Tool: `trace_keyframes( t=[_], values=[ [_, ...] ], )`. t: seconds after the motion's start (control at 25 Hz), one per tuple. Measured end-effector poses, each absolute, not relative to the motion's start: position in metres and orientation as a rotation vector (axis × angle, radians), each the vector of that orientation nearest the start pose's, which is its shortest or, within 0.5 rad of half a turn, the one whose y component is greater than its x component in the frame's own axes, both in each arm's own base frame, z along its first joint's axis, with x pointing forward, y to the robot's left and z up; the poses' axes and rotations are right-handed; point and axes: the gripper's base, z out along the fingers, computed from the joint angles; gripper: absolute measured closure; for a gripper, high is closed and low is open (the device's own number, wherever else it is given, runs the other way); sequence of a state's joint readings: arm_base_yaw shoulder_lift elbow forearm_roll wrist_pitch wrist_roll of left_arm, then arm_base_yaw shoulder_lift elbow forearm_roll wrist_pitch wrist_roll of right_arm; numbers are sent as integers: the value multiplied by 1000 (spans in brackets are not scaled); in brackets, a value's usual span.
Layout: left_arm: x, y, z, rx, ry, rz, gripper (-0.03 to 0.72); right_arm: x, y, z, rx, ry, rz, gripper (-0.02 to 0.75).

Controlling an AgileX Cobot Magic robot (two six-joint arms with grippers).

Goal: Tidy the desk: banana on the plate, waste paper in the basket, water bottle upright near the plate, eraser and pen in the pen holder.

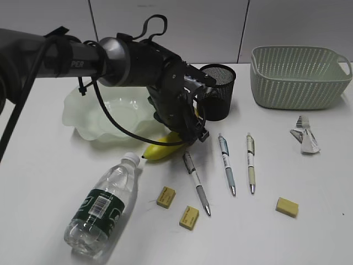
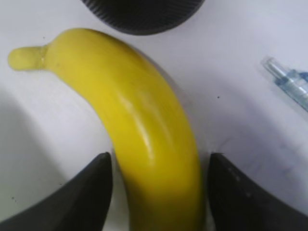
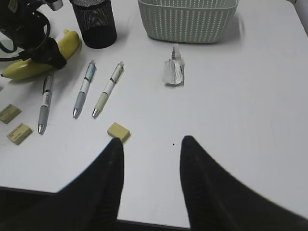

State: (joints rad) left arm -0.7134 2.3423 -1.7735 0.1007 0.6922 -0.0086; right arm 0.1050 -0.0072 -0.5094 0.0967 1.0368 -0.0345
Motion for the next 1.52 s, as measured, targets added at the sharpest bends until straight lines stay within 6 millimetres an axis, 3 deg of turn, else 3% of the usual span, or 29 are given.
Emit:
trace_keyframes(
  t=[0.16,0.4,0.92,1.32,1.52],
  values=[
    [374,-316,117,1038,2571,-76,358,-7,7,282,-144,1998,160,419],
    [372,-314,123,1033,2596,-78,357,-7,7,282,-144,1998,160,419],
    [365,-298,197,861,2605,-103,357,-7,7,282,-144,1998,160,419],
    [422,-213,206,521,2644,-101,357,-7,7,282,-144,1998,160,419],
    [435,-191,207,440,2635,-102,250,-7,7,282,-144,1998,160,419]
  ],
)
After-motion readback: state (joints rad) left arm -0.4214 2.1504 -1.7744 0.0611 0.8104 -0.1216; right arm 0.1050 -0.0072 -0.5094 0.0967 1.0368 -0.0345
